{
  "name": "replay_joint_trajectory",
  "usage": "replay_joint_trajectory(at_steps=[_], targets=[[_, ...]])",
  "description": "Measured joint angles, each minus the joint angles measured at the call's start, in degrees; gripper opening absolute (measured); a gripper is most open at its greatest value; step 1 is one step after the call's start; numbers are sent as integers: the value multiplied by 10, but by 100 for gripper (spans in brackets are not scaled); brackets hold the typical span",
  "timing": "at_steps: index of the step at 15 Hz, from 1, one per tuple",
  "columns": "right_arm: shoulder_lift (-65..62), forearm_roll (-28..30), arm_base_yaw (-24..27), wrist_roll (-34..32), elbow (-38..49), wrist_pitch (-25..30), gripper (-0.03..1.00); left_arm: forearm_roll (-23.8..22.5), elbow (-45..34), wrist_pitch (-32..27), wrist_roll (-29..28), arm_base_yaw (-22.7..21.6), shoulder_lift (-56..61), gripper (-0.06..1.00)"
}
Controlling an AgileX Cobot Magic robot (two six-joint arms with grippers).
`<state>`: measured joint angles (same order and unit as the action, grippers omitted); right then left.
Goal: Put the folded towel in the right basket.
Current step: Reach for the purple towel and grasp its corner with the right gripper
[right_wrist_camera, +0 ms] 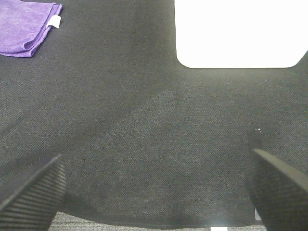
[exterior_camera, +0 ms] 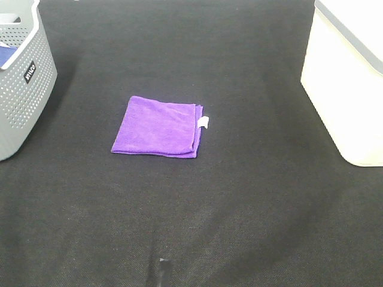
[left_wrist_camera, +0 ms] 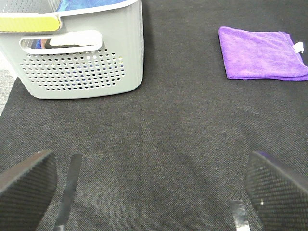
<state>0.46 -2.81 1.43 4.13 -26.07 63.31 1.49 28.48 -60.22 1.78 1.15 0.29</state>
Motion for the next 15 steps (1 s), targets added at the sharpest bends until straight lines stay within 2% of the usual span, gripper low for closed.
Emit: replay_joint_trajectory(at_steps=[15], targets=[[0,0,0,0,0,0,96,-3,0,0,0,0,0,99]])
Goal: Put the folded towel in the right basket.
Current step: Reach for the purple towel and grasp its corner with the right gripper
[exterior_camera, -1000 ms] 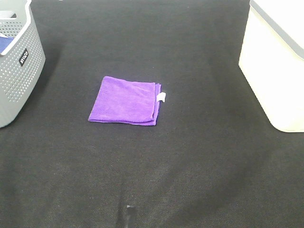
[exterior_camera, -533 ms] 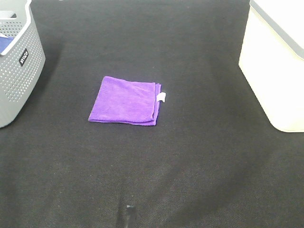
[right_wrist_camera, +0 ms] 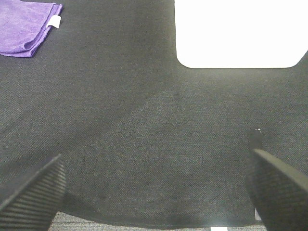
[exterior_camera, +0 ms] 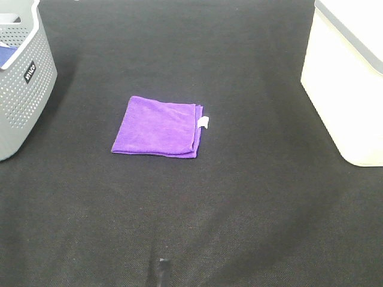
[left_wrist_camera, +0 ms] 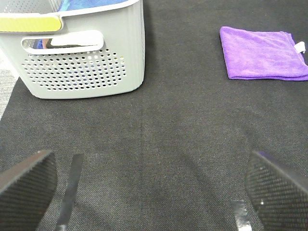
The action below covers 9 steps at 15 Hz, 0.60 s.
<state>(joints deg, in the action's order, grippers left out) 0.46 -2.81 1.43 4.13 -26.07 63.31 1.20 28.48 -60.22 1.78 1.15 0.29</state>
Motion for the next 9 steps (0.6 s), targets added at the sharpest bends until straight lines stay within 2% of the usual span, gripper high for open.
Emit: replay_joint_trajectory(at_steps=[9], targets=[[0,1,0,0,0,0,96,-1,0,0,0,0,0,99]])
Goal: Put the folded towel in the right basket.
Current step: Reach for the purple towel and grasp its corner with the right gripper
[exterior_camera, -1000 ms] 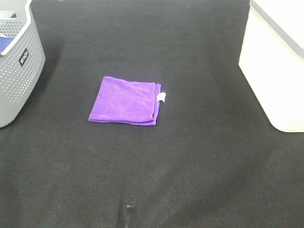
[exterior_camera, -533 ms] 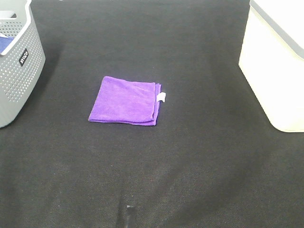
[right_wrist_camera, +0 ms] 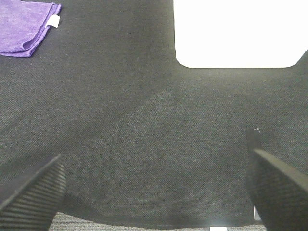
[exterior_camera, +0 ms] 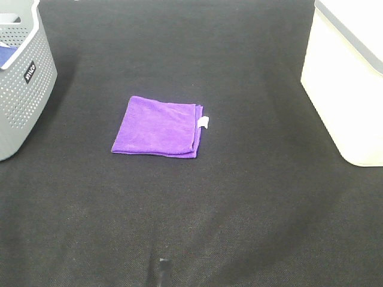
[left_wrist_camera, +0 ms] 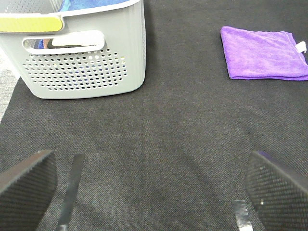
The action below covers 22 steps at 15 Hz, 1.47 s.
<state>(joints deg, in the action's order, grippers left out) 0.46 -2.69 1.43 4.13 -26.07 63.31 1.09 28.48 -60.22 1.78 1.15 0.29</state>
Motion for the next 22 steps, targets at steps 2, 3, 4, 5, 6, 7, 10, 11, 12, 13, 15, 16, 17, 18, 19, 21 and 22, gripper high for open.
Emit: replay_joint_trajectory(at_steps=[2,3,4,5,6,7,10,11,12,13,15,16,17,18,19,21,22], targets=[[0,0,0,0,0,0,96,0,0,0,0,0,0,99],[0,0,0,0,0,0,96,0,0,0,0,0,0,99],[0,0,0,0,0,0,96,0,0,0,0,0,0,99],[0,0,0,0,0,0,96,0,0,0,0,0,0,99],[0,0,0,0,0,0,96,0,0,0,0,0,0,99],[0,0,0,0,0,0,96,-1,0,0,0,0,0,99],[0,1,0,0,0,0,96,-1,0,0,0,0,0,99],[0,6,0,0,0,0,96,-1,0,0,0,0,0,99],[0,11,0,0,0,0,96,-1,0,0,0,0,0,99],[0,17,0,0,0,0,96,-1,0,0,0,0,0,99],[0,19,0,0,0,0,96,-1,0,0,-1,0,0,99],[0,19,0,-1,0,0,96,-1,0,0,-1,0,0,99],[0,19,0,-1,0,0,96,-1,0,0,-1,0,0,99],[0,19,0,-2,0,0,96,-1,0,0,-1,0,0,99],[0,19,0,-2,0,0,96,-1,0,0,-1,0,0,99],[0,18,0,-2,0,-1,96,-1,0,0,-1,0,0,99],[0,18,0,-2,0,-1,96,-1,0,0,-1,0,0,99]])
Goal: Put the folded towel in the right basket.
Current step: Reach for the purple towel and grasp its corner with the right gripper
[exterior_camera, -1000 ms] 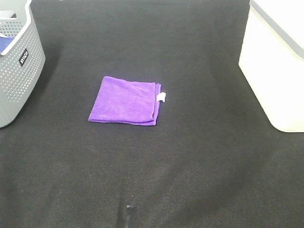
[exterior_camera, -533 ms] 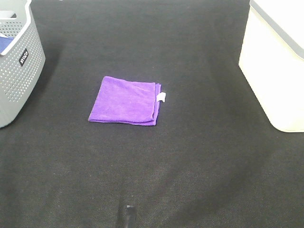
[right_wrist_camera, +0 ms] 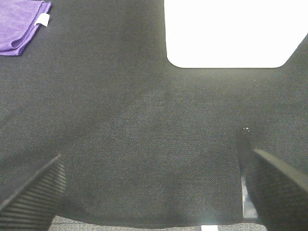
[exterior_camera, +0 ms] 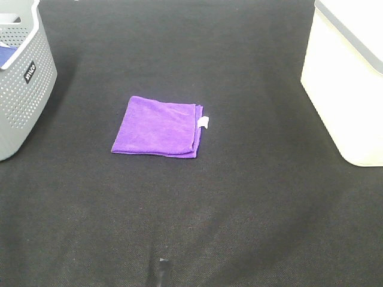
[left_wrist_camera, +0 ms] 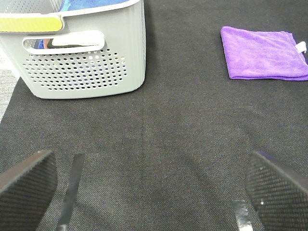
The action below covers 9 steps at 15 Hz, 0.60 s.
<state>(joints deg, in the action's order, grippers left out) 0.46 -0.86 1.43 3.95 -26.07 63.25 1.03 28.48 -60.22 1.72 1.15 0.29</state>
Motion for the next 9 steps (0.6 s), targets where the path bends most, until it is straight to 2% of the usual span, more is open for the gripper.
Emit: replay_joint_trajectory(at_steps=[3,6,9], targets=[[19,-2,0,-9,0,0,96,0,0,0,0,0,0,99],[114,-21,0,-11,-13,1,96,0,0,0,0,0,0,99],[276,-49,0,-11,-113,36,96,0,0,0,0,0,0,99]])
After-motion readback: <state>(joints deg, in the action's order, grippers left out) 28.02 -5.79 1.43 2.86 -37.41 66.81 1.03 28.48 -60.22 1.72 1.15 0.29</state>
